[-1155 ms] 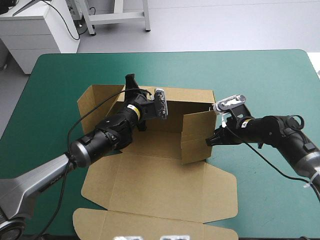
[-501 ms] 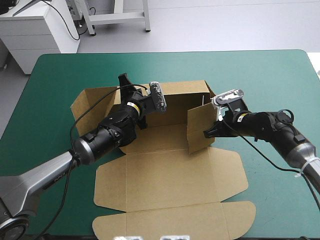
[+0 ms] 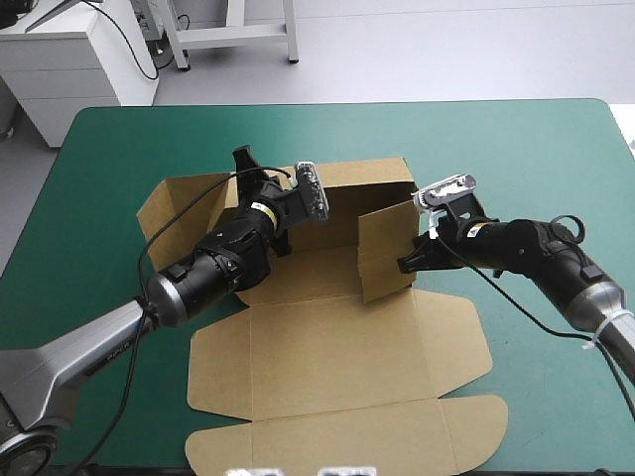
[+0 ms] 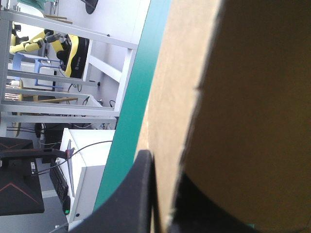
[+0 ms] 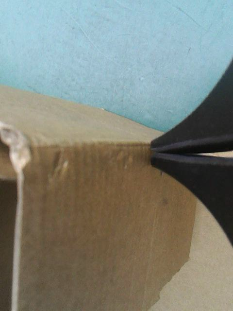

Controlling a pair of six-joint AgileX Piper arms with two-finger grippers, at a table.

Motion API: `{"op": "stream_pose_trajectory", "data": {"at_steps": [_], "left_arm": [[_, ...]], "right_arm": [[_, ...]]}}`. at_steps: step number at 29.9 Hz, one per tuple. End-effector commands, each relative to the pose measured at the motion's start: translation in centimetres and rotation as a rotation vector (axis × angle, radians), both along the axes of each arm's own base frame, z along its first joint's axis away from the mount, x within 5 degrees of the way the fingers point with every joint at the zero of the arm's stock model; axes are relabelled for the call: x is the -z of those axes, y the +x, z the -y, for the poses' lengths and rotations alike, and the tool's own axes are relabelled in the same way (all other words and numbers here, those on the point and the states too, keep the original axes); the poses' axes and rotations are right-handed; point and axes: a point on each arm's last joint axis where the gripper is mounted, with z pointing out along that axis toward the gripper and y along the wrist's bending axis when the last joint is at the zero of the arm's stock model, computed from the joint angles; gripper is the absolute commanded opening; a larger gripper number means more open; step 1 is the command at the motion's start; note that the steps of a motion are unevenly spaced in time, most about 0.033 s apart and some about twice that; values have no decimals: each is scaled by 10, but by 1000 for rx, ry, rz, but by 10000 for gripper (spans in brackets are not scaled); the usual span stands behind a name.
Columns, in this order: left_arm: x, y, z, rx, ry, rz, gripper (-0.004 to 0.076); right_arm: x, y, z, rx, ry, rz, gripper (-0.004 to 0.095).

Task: Fold the box

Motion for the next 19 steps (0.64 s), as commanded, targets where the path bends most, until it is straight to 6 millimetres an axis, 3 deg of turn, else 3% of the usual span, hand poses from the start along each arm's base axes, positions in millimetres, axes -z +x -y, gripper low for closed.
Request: {"op": "stream_pose_trajectory", "data": {"at_steps": [1, 8, 10, 19], "left_arm": [[-16, -6, -4, -32, -78, 0, -8], [-16, -6, -4, -32, -78, 0, -8], [-16, -6, -4, -32, -78, 0, -8], [-17, -6, -2, -8, -91, 8, -8]], "right_arm": [[-22, 2, -1, 4, 35, 123, 45], [-22, 2, -1, -14, 16, 134, 460], [-22, 2, -1, -19, 10, 137, 536], [-13, 10, -4, -91, -39, 159, 626]]}}
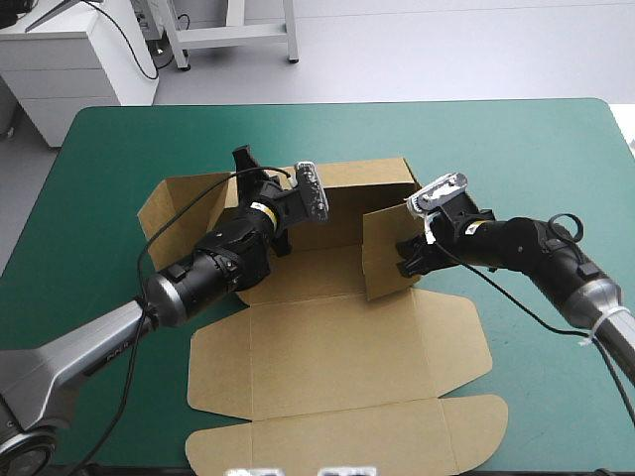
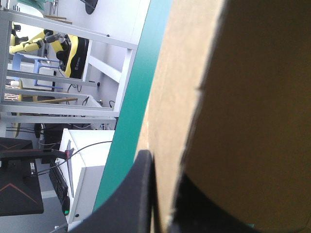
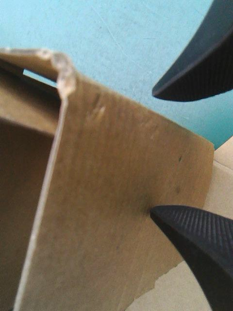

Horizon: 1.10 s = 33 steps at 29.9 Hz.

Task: Fold the box

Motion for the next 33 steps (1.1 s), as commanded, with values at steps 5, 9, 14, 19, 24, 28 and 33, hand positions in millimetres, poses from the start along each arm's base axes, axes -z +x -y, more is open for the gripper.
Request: {"op": "stream_pose_trajectory", "data": {"at_steps": [5, 9, 14, 19, 24, 28, 33], "left_arm": [[-16, -6, -1, -7, -89, 7, -8], [-17, -6, 1, 10, -100, 13, -8], [-17, -6, 2, 29, -113, 19, -8], [-18, -6, 4, 45, -117, 24, -8], [-18, -6, 4, 45, -118, 22, -8], [-17, -7, 5, 40, -132, 10, -8], [-17, -7, 5, 44, -129, 11, -8]], "right_arm": [[0, 17, -7, -1, 9, 71, 653], [5, 21, -16, -14, 4, 95, 653], [6, 20, -19, -39, -12, 106, 653], [5, 21, -19, -33, -12, 118, 627], [5, 22, -19, -27, -11, 129, 407], [5, 21, -19, -28, 0, 116, 161], [6, 20, -20, -35, 0, 101, -19]]}}
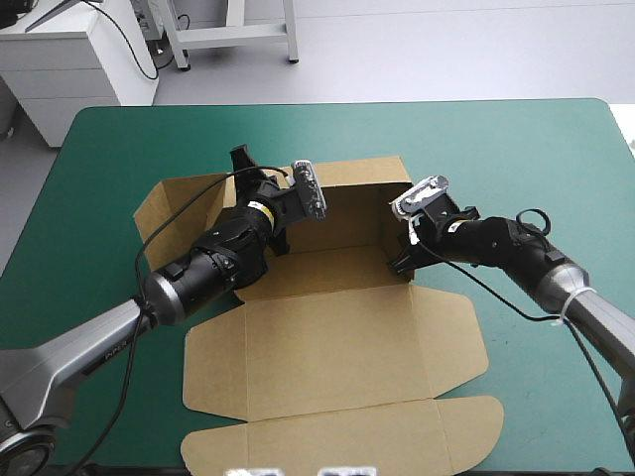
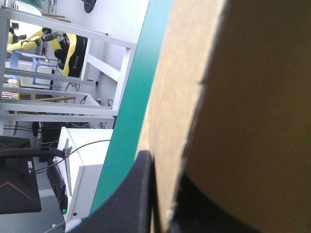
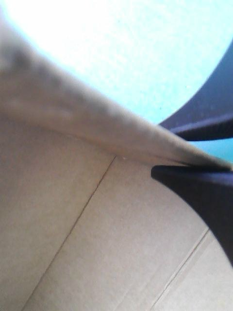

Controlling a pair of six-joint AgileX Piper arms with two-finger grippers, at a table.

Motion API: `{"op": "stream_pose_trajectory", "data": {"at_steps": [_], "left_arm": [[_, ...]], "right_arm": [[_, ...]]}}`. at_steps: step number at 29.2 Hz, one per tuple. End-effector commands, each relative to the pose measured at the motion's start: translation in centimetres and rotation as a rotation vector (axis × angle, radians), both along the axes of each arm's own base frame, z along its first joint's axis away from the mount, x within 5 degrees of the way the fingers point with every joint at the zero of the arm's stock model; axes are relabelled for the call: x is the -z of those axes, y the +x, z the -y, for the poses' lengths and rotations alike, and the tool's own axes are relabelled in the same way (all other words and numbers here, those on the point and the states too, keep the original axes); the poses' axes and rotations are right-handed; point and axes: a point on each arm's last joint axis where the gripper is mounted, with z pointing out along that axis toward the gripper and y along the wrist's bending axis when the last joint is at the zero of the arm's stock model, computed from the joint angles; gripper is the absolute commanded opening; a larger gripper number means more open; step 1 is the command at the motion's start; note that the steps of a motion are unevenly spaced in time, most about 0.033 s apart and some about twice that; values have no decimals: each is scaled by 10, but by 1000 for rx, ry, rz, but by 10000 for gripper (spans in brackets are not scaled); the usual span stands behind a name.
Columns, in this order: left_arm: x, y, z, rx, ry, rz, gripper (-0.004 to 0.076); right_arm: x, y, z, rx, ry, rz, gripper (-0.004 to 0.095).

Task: Fold the box

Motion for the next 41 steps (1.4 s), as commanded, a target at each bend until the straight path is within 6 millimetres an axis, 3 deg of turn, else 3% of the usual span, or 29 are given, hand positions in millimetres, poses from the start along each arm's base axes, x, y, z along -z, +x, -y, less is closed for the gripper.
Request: {"op": "stream_pose_trajectory", "data": {"at_steps": [1, 6, 9, 15, 17, 24, 33, 35, 37, 38, 39, 41], "left_arm": [[-17, -8, 6, 43, -116, 16, -8], [-18, -9, 8, 65, -106, 19, -1], [-21, -15, 12, 99, -117, 21, 73], [-31, -32, 21, 161, -141, 33, 491], [-34, -36, 22, 170, -145, 38, 544], [-48, -57, 23, 189, -150, 53, 541], [-79, -104, 20, 277, -183, 91, 505], [-83, -113, 18, 285, -184, 93, 454], [-86, -120, 15, 279, -171, 86, 353], [-86, -126, 11, 256, -148, 69, 197], [-87, -127, 7, 241, -141, 62, 104], [-88, -129, 6, 242, -132, 63, -1]], "right_arm": [[-21, -2, -3, -2, 46, 65, -18], [-21, -2, -3, -1, 52, 61, -18], [-21, -2, -3, 8, 62, 55, -18], [-22, -2, -3, 35, 89, 41, -18], [-22, -2, -3, 40, 96, 37, -18], [-22, -2, -3, 76, 131, 13, -18], [-23, -1, -2, 93, 140, 15, -18], [-23, -1, -2, 93, 140, 15, -18], [-23, -1, -2, 93, 140, 15, -18], [-23, -1, -2, 93, 140, 15, -19], [-23, -1, -2, 94, 141, 17, -18], [-23, -1, -2, 94, 141, 17, -18]]}}
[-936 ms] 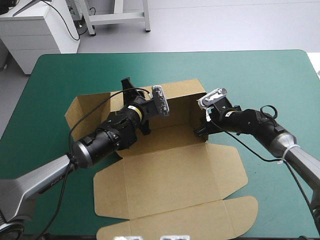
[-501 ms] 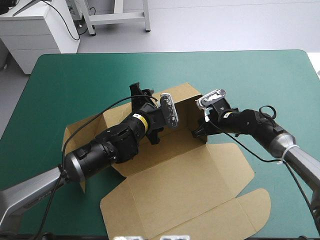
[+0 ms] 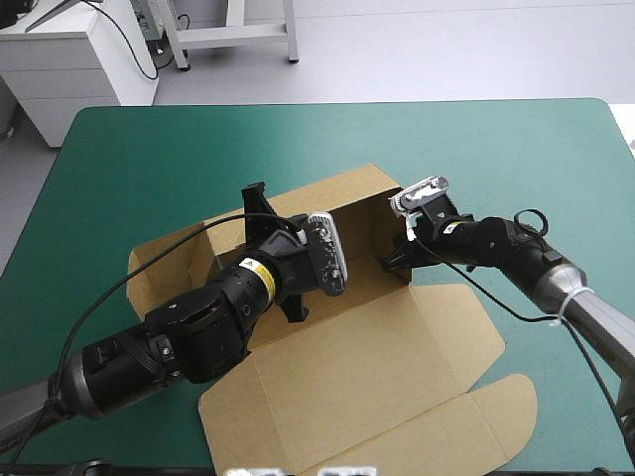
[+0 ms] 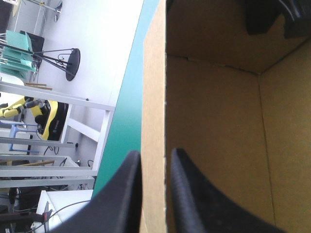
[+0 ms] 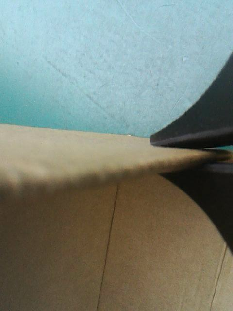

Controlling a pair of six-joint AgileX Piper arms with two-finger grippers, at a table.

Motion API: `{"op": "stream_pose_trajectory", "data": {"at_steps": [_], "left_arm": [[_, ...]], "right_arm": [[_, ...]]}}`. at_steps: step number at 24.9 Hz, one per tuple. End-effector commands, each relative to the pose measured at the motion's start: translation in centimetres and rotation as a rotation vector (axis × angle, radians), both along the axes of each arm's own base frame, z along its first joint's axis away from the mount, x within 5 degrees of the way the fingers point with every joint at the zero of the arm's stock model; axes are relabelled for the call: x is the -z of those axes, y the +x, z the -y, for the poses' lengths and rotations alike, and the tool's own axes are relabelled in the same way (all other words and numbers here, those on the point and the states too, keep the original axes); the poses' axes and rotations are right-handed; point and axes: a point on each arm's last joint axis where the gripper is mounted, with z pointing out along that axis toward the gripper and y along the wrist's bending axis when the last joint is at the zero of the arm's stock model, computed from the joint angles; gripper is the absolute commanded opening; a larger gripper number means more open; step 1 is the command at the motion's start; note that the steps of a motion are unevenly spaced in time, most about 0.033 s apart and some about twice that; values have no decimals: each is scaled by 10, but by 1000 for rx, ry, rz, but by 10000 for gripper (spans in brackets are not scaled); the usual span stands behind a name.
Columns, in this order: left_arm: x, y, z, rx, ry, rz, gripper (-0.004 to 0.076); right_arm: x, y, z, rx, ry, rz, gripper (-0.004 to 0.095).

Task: Fold the box

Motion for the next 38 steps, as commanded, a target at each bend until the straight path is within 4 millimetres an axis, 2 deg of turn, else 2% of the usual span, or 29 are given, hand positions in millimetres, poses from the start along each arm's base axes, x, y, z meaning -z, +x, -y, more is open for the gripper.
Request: {"op": "stream_pose_trajectory", "data": {"at_steps": [1, 5, 7, 10, 13, 16, 22, 27, 31, 38], "left_arm": [[-20, -6, -10, 8, -29, 55, 12], [-22, -8, -7, 49, -56, 53, 17], [-23, -15, -3, 123, -77, -57, 17], [-41, -15, -5, 191, -156, -159, 17], [-71, 3, -25, 150, -284, -208, 17], [-85, 18, -48, 56, -345, -254, 17], [-90, 49, -107, -214, -440, -388, 17], [-87, 67, -156, -449, -602, -468, 14], [-87, 71, -172, -512, -645, -481, 11], [-84, 69, -175, -530, -624, -500, -9]], "right_arm": [[-24, 0, 0, 30, 51, 88, -18], [-24, 0, 0, 30, 51, 88, -18], [-24, 0, 0, 30, 51, 88, -18], [-24, 0, 0, 30, 51, 88, -18], [-24, 0, 0, 29, 51, 87, -18], [-23, 0, 0, 27, 50, 83, -18], [-23, -1, 0, 21, 49, 73, -18], [-22, -1, 0, 15, 37, 74, -18], [-23, -1, 0, 13, 33, 77, -18], [-39, -12, 7, 18, 12, 118, -18]]}}
